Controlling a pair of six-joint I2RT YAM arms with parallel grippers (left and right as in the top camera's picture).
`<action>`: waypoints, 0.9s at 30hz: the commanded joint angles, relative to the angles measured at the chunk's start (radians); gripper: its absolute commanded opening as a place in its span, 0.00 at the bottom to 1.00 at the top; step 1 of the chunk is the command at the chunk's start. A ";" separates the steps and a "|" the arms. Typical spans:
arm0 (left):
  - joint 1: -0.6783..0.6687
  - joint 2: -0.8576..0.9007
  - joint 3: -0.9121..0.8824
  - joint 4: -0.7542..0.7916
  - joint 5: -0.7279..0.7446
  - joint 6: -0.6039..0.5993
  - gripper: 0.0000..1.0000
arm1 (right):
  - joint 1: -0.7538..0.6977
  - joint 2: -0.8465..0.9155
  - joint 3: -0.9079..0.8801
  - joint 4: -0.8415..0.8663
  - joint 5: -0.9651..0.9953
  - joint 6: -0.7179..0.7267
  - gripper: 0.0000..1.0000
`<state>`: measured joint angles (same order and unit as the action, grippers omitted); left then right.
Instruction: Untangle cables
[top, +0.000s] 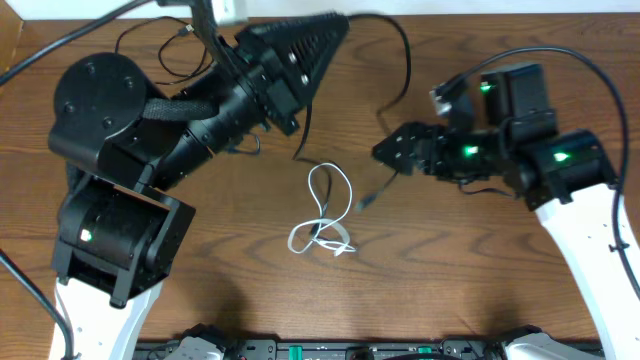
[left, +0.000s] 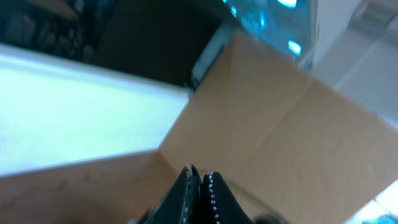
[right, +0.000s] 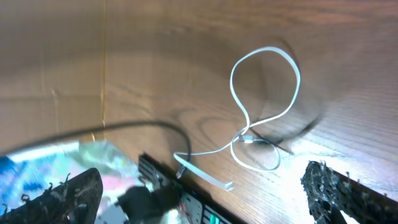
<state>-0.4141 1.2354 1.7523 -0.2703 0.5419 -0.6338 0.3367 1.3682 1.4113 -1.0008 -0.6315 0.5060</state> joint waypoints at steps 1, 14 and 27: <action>0.003 0.005 0.013 0.065 -0.127 -0.110 0.07 | 0.079 0.023 -0.003 0.002 0.084 -0.021 0.99; 0.003 0.012 0.013 0.234 -0.216 -0.240 0.07 | 0.289 0.190 -0.005 0.098 0.248 0.117 0.99; 0.060 0.007 0.013 0.151 -0.426 -0.168 0.07 | 0.301 0.279 -0.005 -0.071 0.439 0.108 0.21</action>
<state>-0.3939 1.2499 1.7527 -0.0906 0.2306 -0.8410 0.6434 1.6436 1.4094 -1.0260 -0.3218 0.6178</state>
